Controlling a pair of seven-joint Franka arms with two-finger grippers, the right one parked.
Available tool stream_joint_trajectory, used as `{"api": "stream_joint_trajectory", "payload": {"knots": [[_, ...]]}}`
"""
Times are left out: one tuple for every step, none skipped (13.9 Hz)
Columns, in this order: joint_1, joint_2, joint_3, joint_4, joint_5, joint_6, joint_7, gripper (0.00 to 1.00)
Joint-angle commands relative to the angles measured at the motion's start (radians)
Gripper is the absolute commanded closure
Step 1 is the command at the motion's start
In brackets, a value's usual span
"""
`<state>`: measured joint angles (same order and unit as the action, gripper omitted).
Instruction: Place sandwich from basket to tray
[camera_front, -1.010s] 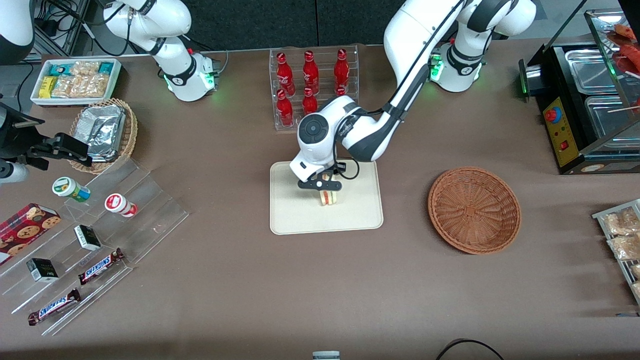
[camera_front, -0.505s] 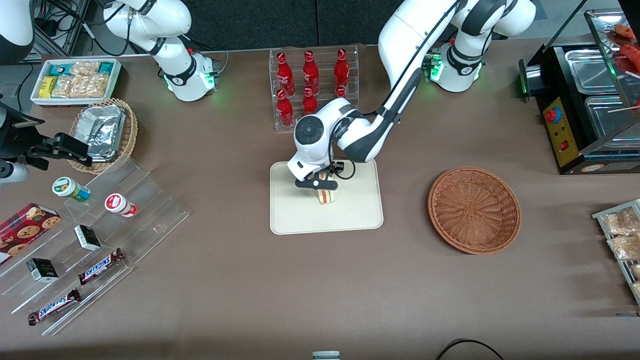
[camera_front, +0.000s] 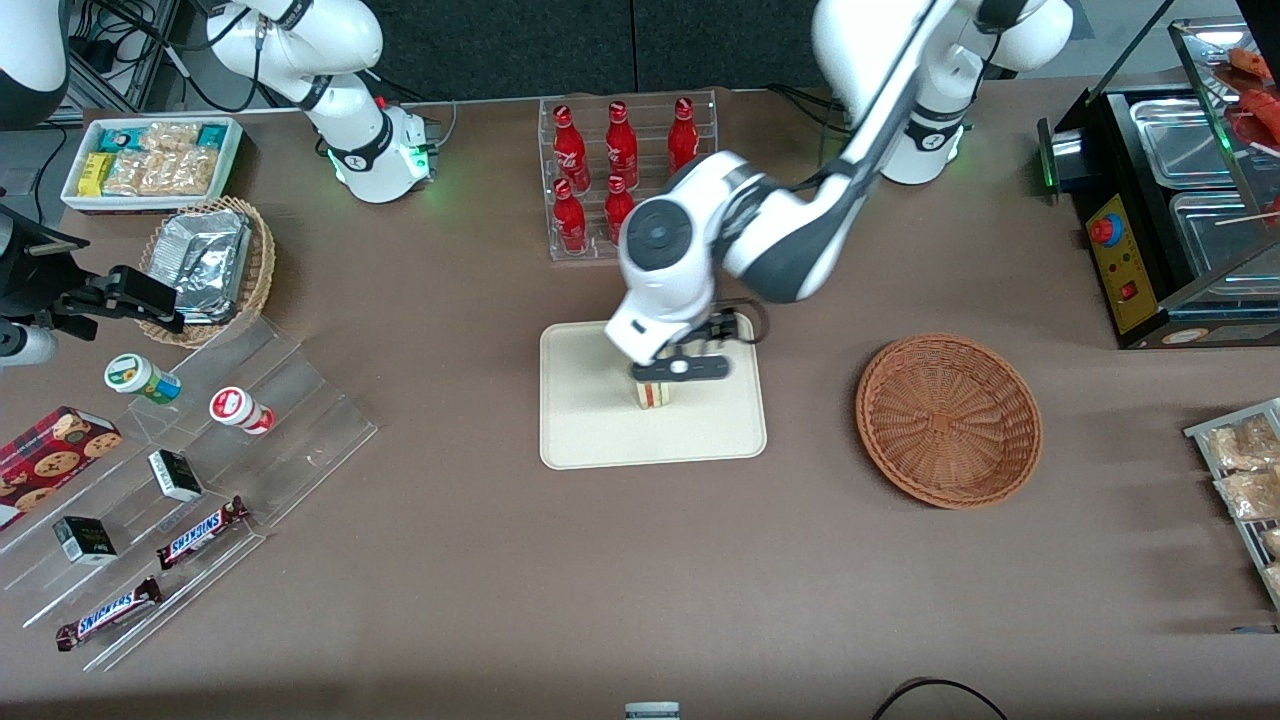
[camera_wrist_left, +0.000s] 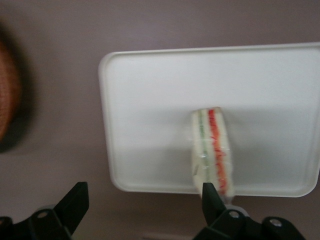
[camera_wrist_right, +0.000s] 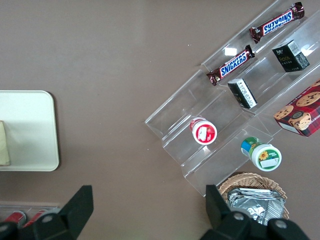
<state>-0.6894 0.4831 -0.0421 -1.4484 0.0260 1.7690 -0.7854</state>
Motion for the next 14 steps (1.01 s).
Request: {"api": "stream_joint_trajectory", "payload": {"knots": [[0.091,-0.107,-0.005,-0.033,0.002,-0.12,0.001,0.0],[0.135,-0.136,-0.005,-0.036,0.005,-0.153,0.009,0.0],[0.178,-0.161,-0.005,-0.04,0.006,-0.18,0.034,0.0],[0.212,-0.179,-0.005,-0.038,0.008,-0.216,0.098,0.0],[0.252,-0.201,-0.005,-0.037,0.008,-0.256,0.174,0.0],[0.299,-0.227,-0.005,-0.038,0.008,-0.294,0.24,0.0],[0.333,-0.263,-0.004,-0.044,0.009,-0.325,0.264,0.0],[0.384,-0.312,-0.004,-0.061,0.009,-0.348,0.281,0.0],[0.44,-0.349,-0.005,-0.075,0.008,-0.356,0.328,0.0],[0.47,-0.38,-0.004,-0.084,0.008,-0.37,0.391,0.0],[0.514,-0.389,-0.004,-0.084,0.008,-0.388,0.449,0.0],[0.548,-0.403,-0.004,-0.087,0.006,-0.398,0.504,0.0],[0.567,-0.415,0.001,-0.101,0.008,-0.402,0.549,0.0],[0.603,-0.437,0.005,-0.119,0.008,-0.401,0.589,0.0]]}}
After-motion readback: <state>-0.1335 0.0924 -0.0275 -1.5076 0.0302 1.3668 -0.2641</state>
